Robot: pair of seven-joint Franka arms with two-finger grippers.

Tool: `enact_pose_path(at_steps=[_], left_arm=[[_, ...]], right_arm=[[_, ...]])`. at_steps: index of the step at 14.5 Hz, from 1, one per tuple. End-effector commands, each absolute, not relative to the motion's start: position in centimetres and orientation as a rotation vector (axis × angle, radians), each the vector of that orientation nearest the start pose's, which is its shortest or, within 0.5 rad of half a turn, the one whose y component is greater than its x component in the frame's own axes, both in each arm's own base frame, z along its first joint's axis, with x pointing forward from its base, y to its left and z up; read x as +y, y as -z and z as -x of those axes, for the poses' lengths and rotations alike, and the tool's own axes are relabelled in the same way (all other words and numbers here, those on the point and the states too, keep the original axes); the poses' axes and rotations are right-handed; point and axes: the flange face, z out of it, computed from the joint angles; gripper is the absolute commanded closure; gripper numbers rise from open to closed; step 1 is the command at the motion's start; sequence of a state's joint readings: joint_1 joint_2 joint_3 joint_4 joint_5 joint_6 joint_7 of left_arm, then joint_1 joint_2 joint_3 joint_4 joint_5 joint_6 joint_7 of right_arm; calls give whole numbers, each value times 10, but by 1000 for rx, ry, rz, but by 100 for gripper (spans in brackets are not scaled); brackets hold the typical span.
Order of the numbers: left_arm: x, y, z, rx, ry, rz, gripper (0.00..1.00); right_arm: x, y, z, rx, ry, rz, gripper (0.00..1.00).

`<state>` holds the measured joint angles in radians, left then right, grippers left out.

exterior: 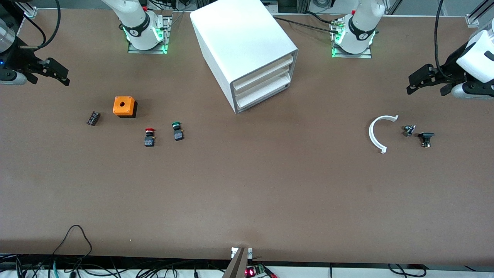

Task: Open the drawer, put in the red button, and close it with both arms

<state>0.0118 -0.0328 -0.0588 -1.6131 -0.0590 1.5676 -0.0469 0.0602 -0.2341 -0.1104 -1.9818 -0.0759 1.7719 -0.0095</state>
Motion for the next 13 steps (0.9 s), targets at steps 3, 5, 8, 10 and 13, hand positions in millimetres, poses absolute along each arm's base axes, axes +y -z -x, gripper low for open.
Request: enact_pose_path(at_steps=[3,5,8,10,13], left_arm=[[-31,-622,-552,45,-35,3197,0],[-31,-624,-553,43,-23,3202,0],[-38,-591,-567,32,-127,3205,0],[-51,-554,-584,82,-231,3182,0],[-46,-542,-585,66,-272,3209,0]], right_arm=[[-38,-573,-487,15,42,3173,0],[-38,-573,-487,11,42,3173,0],[-38,-573,-488,6,42,3173,0],[-37,-573,-488,2,42,3178,0],[-33,-574,-501,-7,45,3186,0]])
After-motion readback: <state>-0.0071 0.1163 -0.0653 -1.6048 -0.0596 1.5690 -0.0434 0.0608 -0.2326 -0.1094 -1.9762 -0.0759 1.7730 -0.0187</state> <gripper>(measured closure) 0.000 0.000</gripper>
